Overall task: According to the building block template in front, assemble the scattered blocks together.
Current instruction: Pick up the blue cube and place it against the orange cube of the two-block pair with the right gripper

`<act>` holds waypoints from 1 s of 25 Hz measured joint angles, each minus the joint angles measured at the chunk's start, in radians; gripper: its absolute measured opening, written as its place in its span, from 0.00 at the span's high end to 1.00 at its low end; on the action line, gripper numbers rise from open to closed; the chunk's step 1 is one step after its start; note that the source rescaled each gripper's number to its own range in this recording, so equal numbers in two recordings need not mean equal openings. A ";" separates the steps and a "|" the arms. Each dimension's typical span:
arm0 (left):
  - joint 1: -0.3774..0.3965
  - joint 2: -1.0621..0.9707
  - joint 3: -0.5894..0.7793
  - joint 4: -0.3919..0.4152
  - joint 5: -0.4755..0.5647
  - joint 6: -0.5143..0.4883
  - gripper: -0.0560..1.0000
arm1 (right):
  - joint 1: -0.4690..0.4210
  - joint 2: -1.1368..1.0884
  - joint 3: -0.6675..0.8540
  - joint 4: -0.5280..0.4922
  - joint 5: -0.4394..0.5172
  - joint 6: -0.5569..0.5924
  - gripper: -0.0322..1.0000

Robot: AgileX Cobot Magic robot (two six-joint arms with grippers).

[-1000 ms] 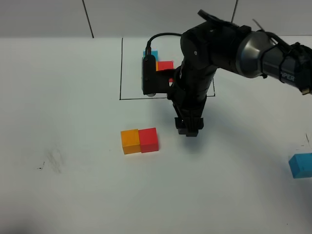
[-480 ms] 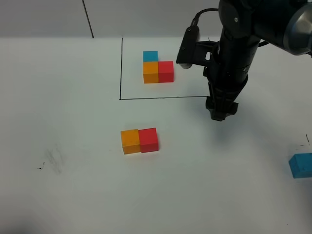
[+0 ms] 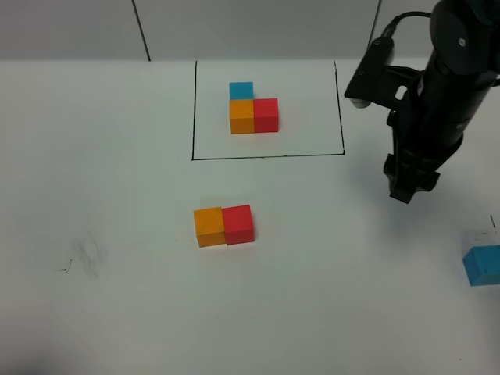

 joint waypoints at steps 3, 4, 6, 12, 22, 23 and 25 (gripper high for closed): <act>0.000 0.000 0.000 0.000 0.000 0.000 0.95 | -0.032 -0.062 0.077 0.000 -0.030 0.041 0.36; 0.000 0.000 0.000 0.000 0.000 0.000 0.95 | -0.042 -0.086 0.108 0.000 -0.043 0.057 0.36; 0.000 0.000 0.000 0.000 0.000 0.000 0.95 | -0.066 -0.134 0.170 -0.003 -0.076 0.086 0.36; 0.000 0.000 0.000 0.000 0.000 0.000 0.95 | -0.143 -0.298 0.386 -0.020 -0.195 0.186 0.36; 0.000 0.000 0.000 0.000 0.000 0.000 0.95 | -0.219 -0.449 0.596 -0.112 -0.314 0.509 0.36; 0.000 0.000 0.000 0.000 0.000 0.000 0.95 | -0.223 -0.450 0.606 -0.126 -0.320 0.543 0.35; 0.000 0.000 0.000 0.000 0.000 0.000 0.95 | -0.231 -0.450 0.618 -0.144 -0.336 0.605 0.33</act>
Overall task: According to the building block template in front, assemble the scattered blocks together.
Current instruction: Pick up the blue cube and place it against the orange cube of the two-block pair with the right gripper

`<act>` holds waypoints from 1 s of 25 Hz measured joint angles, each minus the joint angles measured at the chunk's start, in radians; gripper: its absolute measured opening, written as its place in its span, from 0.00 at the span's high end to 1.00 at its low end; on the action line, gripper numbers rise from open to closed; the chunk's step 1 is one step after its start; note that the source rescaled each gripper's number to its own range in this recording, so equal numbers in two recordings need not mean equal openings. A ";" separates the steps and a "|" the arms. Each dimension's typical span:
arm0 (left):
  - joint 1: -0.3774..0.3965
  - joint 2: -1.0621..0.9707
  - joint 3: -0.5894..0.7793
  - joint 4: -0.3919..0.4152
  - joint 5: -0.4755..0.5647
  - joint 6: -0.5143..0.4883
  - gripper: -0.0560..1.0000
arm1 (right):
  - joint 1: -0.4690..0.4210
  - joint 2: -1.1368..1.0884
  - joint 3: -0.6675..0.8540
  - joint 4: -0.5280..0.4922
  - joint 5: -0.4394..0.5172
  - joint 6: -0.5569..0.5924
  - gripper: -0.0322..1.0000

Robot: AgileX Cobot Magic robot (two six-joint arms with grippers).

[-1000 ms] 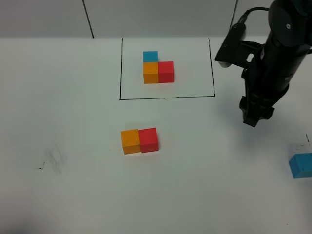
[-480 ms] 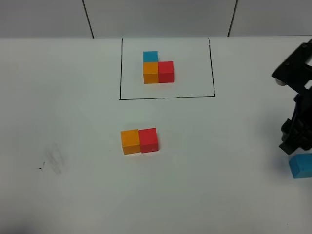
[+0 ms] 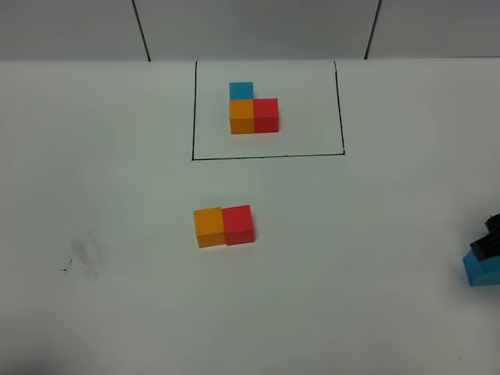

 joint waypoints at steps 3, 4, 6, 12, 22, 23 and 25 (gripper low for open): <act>0.000 0.000 0.000 0.000 0.000 0.000 0.95 | -0.003 0.000 0.005 -0.006 -0.048 0.067 0.23; 0.000 0.000 0.000 0.000 0.000 0.000 0.95 | -0.003 0.000 0.007 -0.007 -0.070 0.096 0.19; 0.000 0.000 0.000 0.000 0.000 0.000 0.95 | -0.004 0.002 0.014 -0.014 -0.119 0.161 0.14; 0.000 0.000 0.000 0.000 0.000 0.000 0.95 | -0.006 0.087 0.098 -0.074 -0.212 0.383 0.09; 0.000 0.000 0.000 0.000 0.000 0.000 0.95 | -0.006 0.174 0.153 -0.199 -0.310 0.465 0.09; 0.000 0.000 0.000 0.000 0.000 0.000 0.95 | -0.006 0.185 0.153 -0.204 -0.310 0.456 0.09; 0.000 0.000 0.000 0.000 0.000 0.000 0.95 | -0.006 0.207 0.153 -0.202 -0.313 0.429 0.09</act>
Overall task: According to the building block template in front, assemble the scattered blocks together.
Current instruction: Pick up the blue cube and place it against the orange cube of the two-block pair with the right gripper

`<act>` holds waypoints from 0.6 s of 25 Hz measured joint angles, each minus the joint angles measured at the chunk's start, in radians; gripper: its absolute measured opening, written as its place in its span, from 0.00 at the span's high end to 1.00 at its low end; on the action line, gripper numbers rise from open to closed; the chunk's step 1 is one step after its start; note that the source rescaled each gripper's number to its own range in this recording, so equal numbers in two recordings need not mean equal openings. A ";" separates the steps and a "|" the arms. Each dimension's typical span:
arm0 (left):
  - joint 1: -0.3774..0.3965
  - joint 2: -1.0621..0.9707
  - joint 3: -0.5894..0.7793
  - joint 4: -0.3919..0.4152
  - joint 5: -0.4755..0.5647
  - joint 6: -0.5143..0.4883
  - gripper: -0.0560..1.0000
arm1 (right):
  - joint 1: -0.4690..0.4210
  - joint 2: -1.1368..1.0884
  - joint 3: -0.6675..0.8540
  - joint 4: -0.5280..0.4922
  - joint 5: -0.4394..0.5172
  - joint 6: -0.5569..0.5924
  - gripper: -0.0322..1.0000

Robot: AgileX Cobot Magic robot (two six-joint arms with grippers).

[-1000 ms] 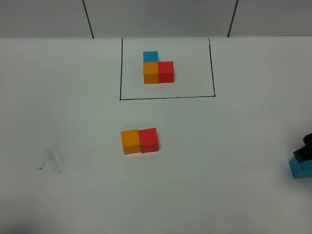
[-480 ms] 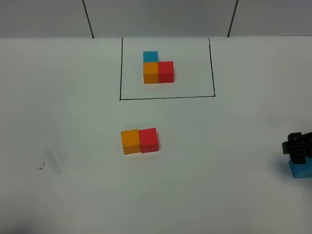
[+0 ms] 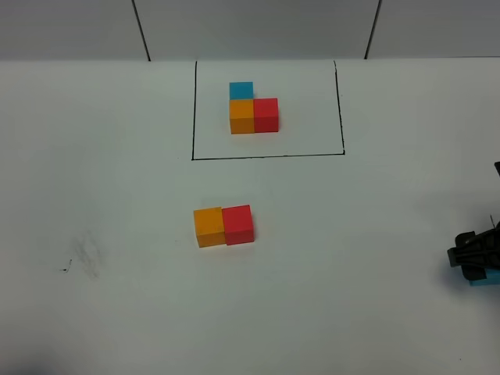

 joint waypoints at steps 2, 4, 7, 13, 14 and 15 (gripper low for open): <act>0.000 0.000 0.000 0.000 0.000 0.000 0.95 | 0.000 0.017 0.000 0.015 -0.007 -0.038 0.10; 0.000 0.000 0.000 0.000 0.000 0.000 0.95 | 0.000 0.025 0.000 0.029 -0.026 -0.065 0.13; 0.000 0.000 0.000 0.000 0.000 0.000 0.95 | 0.000 0.027 0.000 0.037 -0.058 -0.083 0.17; 0.000 0.000 0.000 0.000 0.000 0.000 0.95 | -0.003 0.027 0.000 0.037 -0.068 -0.099 0.19; 0.000 0.000 0.000 0.000 0.000 0.000 0.95 | -0.009 0.027 0.001 0.038 -0.068 -0.100 0.19; 0.000 0.000 0.000 0.000 0.000 0.000 0.95 | -0.015 0.027 0.001 0.038 -0.068 -0.102 0.19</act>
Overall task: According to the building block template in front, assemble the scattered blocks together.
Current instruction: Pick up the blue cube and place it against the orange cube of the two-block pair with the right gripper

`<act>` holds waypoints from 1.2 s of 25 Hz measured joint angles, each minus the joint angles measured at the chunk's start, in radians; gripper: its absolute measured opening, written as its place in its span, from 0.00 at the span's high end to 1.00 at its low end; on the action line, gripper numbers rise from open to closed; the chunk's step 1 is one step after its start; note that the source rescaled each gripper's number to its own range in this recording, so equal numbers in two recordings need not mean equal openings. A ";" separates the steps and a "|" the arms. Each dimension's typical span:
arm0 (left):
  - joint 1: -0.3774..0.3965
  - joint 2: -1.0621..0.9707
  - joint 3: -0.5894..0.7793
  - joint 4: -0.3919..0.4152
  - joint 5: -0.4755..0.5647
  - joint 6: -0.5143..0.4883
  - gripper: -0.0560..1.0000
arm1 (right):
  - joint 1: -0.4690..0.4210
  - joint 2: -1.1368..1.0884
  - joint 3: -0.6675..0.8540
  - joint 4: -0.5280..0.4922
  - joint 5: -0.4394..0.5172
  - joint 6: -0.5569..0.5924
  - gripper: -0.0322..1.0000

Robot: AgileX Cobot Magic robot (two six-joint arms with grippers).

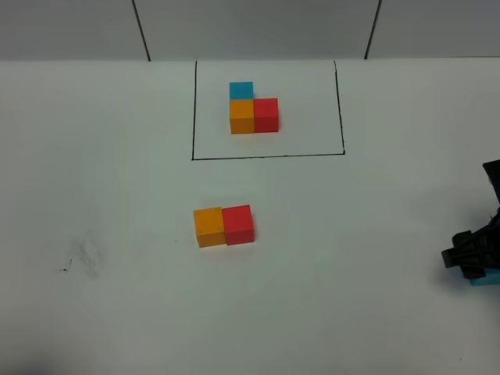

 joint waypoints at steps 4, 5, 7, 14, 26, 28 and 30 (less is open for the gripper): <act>0.000 0.000 0.000 0.000 0.000 0.000 0.95 | -0.016 0.000 0.000 0.005 0.001 -0.021 0.19; 0.000 0.000 0.000 0.000 0.000 0.000 0.95 | -0.016 0.000 0.000 0.012 0.001 -0.033 0.19; 0.000 0.000 0.000 0.000 0.000 0.000 0.95 | -0.016 0.005 0.000 0.041 0.001 -0.059 0.19; 0.000 0.000 0.000 0.000 0.000 0.000 0.95 | -0.016 0.116 0.000 0.106 -0.038 -0.129 0.19; 0.000 0.000 0.000 0.000 0.000 0.000 0.95 | -0.056 0.198 -0.005 0.114 -0.153 -0.132 0.27; 0.000 0.000 0.000 0.000 0.000 0.000 0.95 | -0.057 0.206 -0.008 0.115 -0.162 -0.132 0.36; 0.000 0.000 0.000 0.000 0.000 0.000 0.95 | -0.057 0.212 -0.012 0.114 -0.170 -0.132 0.48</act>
